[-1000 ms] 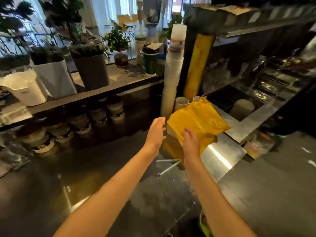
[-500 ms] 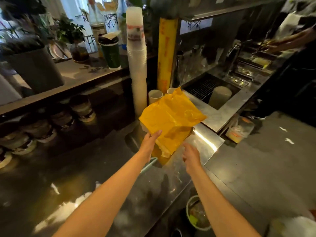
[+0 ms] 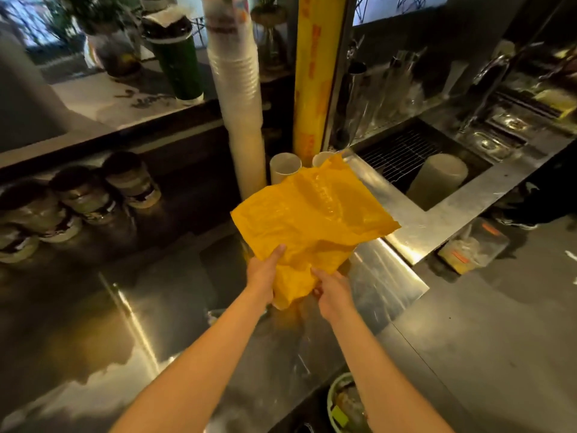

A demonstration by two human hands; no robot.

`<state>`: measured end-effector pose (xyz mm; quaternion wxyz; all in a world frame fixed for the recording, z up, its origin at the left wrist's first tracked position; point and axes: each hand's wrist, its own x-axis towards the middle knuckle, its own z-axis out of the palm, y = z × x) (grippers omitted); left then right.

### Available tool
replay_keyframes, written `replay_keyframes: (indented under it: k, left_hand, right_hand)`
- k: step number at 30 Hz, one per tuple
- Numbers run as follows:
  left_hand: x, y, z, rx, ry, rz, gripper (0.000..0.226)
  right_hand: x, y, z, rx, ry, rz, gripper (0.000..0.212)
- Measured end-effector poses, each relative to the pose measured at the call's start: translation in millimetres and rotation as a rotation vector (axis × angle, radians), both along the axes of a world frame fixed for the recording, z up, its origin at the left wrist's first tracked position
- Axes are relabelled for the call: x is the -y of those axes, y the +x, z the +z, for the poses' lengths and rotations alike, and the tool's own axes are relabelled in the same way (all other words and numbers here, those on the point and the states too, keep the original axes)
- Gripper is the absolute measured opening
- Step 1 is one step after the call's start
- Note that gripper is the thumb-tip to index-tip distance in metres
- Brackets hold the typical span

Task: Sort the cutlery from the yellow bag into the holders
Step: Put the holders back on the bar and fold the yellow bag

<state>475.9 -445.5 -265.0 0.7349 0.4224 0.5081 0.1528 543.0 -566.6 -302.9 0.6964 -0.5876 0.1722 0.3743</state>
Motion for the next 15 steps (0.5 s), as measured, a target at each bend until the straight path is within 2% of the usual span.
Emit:
replay_keyframes:
  k: [5, 9, 12, 14, 15]
  left_hand:
    - [-22, -8, 49, 0.163, 0.167, -0.007, 0.031]
    - [-45, -38, 115, 0.262, 0.319, 0.0, 0.023]
    - [-61, -72, 161, 0.311, 0.406, 0.044, 0.016]
    - [-71, -100, 183, 0.315, 0.458, 0.063, 0.019]
    - [-76, -116, 191, 0.315, 0.468, 0.074, 0.024]
  right_hand:
    - [-11, -9, 65, 0.165, 0.124, 0.012, 0.037]
    - [-34, -30, 119, 0.226, 0.235, 0.037, 0.03]
    - [-56, -43, 149, 0.152, 0.325, 0.009, 0.046]
    - [-73, -53, 165, 0.156, 0.346, 0.033, 0.062]
    - [-84, -62, 174, 0.174, 0.34, 0.058, 0.063]
